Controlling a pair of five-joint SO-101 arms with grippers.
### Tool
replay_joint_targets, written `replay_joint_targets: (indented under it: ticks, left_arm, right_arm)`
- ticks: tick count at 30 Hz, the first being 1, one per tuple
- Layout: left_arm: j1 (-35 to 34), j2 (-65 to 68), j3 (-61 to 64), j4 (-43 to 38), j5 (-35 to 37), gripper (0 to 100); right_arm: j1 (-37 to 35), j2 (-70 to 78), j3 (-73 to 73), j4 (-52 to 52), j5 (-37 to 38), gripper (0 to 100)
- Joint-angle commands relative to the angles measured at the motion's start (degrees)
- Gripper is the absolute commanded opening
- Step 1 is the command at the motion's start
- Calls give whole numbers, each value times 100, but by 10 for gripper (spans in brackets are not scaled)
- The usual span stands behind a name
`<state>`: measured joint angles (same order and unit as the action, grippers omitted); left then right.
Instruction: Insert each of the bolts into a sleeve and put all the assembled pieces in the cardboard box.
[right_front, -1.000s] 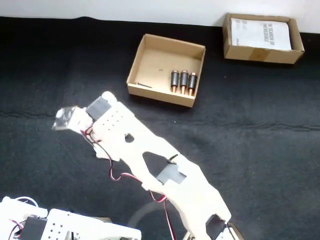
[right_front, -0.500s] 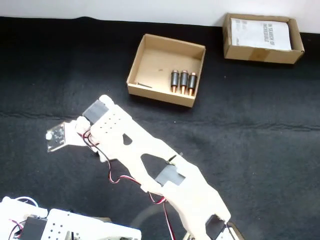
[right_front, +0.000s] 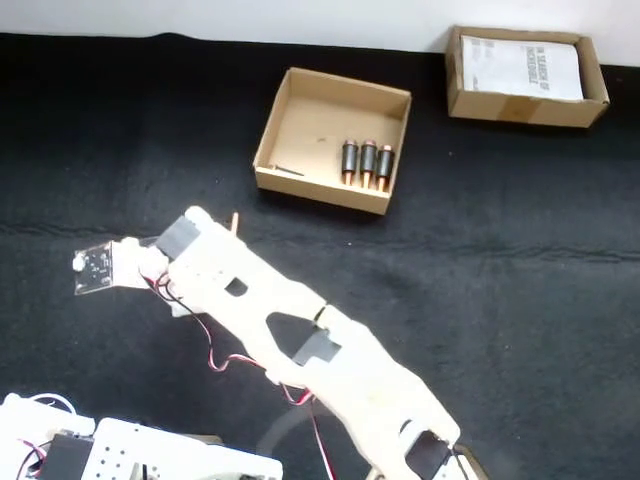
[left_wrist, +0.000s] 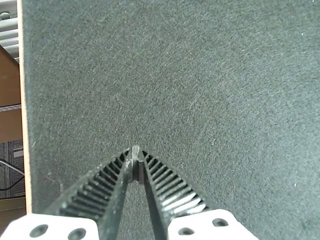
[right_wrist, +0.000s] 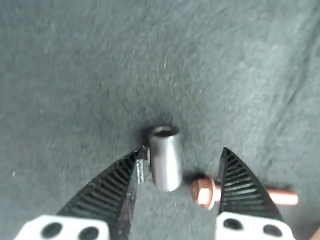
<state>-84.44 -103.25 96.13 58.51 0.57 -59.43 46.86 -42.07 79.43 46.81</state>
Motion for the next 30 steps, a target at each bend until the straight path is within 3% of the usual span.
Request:
replay_joint_targets:
  ticks: [1,15,20,30]
  left_arm:
    - [-75,-40,101,0,-53,20]
    - [-75,-40,101,-9,-62,20]
    - [-84,-40,101,-9,-62,20]
    - [-84,-40,101,-9,-62,20]
  right_arm:
    - [-40,330,-796,136,-97,205]
    - [-127,2273,-3459,1640,-422,200]
    - [-127,2475,-3952,1903,-422,51]
    - [180,2457,-4505,2009,-431,8]
